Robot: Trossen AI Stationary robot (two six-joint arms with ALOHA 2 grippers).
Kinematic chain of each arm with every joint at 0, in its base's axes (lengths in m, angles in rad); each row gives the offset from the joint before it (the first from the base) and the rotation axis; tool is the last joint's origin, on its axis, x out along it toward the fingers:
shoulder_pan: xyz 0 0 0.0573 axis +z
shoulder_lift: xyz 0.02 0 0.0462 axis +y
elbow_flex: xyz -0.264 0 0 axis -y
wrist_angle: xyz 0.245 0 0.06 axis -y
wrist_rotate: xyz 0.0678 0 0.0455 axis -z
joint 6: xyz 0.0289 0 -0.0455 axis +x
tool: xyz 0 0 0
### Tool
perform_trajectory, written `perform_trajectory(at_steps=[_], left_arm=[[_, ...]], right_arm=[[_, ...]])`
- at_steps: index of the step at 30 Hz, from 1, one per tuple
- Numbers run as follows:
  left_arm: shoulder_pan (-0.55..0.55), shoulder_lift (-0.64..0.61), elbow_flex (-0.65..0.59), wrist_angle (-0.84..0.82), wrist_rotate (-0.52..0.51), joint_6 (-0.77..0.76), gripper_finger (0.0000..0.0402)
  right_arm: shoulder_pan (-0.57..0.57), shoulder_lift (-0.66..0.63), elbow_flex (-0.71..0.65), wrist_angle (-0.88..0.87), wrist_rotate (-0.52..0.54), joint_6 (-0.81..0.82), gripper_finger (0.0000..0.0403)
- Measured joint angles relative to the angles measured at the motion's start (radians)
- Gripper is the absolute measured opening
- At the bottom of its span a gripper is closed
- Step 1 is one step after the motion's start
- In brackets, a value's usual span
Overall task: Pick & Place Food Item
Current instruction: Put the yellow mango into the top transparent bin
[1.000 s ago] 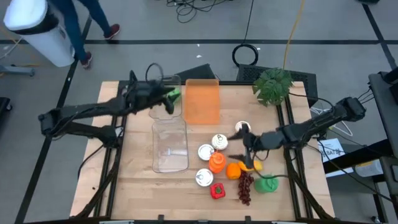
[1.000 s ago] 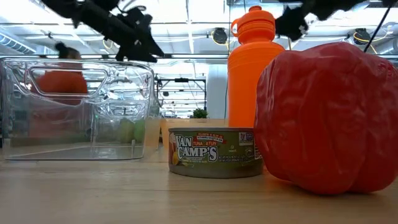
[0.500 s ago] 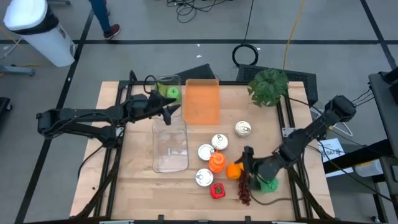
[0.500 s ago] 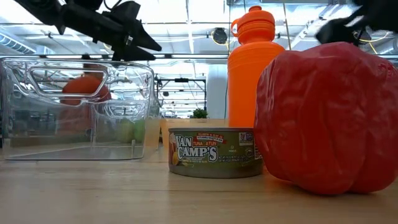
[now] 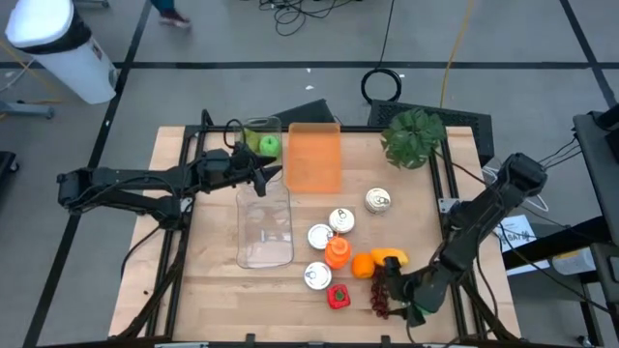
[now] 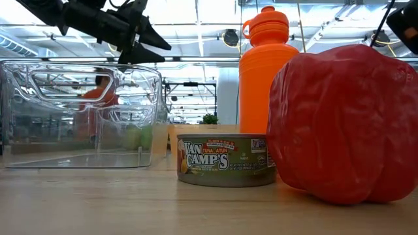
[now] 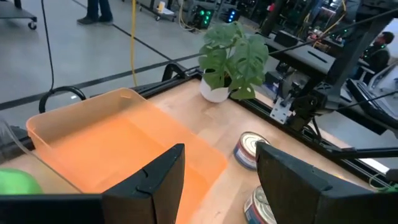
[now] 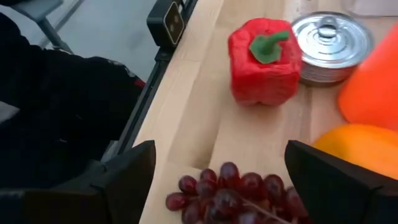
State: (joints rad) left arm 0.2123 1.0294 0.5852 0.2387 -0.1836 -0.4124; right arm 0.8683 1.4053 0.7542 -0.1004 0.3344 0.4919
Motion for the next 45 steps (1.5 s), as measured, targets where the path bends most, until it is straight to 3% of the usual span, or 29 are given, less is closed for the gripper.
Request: perform_trajectory(at_steps=[7,10,12,18,25,45], left_arm=[[0.0,0.0,0.0,-0.001,0.0,-0.017,0.0209],[0.0,0.0,0.0,-0.001,0.001,-0.03,0.0209],[0.0,0.0,0.0,-0.001,0.001,-0.043,0.0209],[-0.001,0.0,0.001,0.001,0.003,-0.04,0.0209],[-0.001,0.0,0.001,-0.002,0.003,-0.038,0.0209],[-0.002,0.0,0.001,0.003,0.002,-0.042,0.0209]], right_arm=[[-0.032,0.009,-0.002,-0.084,0.024,-0.004,0.0313],[-0.062,-0.032,-0.025,-0.158,0.034,-0.028,0.0305],[-0.077,-0.082,-0.002,-0.086,0.039,-0.061,0.0302],[-0.117,-0.178,-0.012,-0.161,0.041,-0.09,0.0295],[-0.159,-0.203,-0.01,-0.442,0.145,0.04,0.0294],[-0.173,-0.201,-0.007,-0.607,0.121,0.346,0.0294]])
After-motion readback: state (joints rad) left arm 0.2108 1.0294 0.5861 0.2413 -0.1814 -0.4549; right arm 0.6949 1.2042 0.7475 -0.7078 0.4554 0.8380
